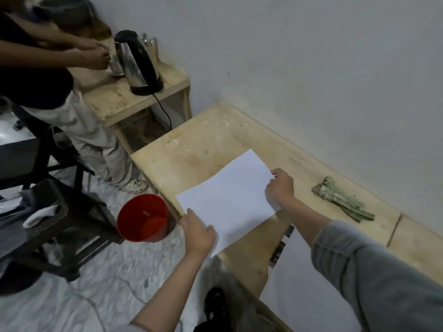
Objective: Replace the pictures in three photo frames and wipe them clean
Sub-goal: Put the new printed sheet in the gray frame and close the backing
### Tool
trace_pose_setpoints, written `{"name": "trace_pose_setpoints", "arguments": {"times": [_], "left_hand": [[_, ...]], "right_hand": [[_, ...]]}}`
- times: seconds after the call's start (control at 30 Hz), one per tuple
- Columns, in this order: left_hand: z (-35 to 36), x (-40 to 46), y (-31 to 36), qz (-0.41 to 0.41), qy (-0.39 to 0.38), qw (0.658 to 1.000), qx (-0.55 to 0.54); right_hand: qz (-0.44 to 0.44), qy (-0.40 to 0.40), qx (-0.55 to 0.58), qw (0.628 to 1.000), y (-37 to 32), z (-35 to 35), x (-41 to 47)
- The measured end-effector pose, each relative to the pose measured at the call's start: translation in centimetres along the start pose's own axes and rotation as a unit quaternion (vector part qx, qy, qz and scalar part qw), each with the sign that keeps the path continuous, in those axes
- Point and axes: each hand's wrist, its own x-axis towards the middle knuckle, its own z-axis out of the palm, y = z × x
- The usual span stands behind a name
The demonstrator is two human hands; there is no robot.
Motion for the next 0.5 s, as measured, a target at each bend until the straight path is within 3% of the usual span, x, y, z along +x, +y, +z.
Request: {"name": "trace_pose_setpoints", "arguments": {"times": [0.13, 0.27, 0.37, 0.5], "left_hand": [[0.8, 1.4, -0.6, -0.006, -0.113, 0.983, 0.145], [1.5, 1.6, -1.1, 0.000, -0.135, 0.964, 0.231], [2.0, 1.9, -1.7, 0.007, -0.134, 0.957, 0.258], [2.2, 2.2, -2.1, 0.017, -0.128, 0.952, 0.277]], "right_hand": [[-0.028, -0.047, -0.130, 0.990, -1.3, 2.7, 2.7], [-0.067, -0.164, -0.360, 0.916, -1.3, 4.7, 4.3], [-0.066, -0.199, -0.412, 0.886, -0.5, 5.7, 4.8], [-0.066, -0.199, -0.414, 0.886, 0.0, 5.9, 4.9]]}}
